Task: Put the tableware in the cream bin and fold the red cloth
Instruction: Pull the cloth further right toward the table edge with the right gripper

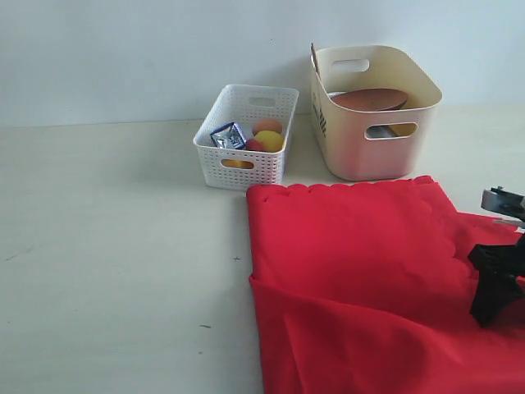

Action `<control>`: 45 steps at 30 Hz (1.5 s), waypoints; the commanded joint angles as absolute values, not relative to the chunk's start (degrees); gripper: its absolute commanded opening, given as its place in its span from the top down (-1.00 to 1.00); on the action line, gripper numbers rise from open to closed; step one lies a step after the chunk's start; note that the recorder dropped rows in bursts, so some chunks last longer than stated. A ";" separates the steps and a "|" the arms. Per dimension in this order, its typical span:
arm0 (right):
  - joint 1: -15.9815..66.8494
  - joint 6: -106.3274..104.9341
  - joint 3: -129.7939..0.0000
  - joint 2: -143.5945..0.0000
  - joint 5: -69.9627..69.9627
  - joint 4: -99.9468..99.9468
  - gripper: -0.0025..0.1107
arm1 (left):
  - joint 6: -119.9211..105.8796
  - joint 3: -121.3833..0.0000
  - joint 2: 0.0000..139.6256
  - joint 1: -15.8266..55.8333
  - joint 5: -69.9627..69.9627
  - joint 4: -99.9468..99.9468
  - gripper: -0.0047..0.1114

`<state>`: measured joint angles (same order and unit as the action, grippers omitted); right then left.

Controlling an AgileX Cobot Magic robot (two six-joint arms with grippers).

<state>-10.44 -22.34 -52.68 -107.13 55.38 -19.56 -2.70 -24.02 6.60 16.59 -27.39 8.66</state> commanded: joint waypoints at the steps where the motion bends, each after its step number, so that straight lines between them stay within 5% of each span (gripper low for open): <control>1: -10.58 -23.08 -52.42 -107.33 55.82 -20.47 0.51 | -1.04 -21.29 5.95 16.49 -24.23 6.38 0.63; 5: -10.58 -23.08 -52.42 -107.33 55.57 -20.47 0.96 | -1.40 -18.71 5.95 16.49 -23.21 6.38 0.92; 28: -11.00 1.75 -53.74 -107.33 55.57 11.00 0.96 | -1.28 -17.49 5.95 16.49 -24.01 6.38 0.92; 45: -30.16 1.21 -59.36 -107.72 54.94 8.91 0.96 | -1.28 -17.49 5.95 16.49 -24.01 6.38 0.92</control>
<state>-27.85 2.43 -57.59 -107.40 55.58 9.62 -1.52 -17.66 6.33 16.59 -24.34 6.56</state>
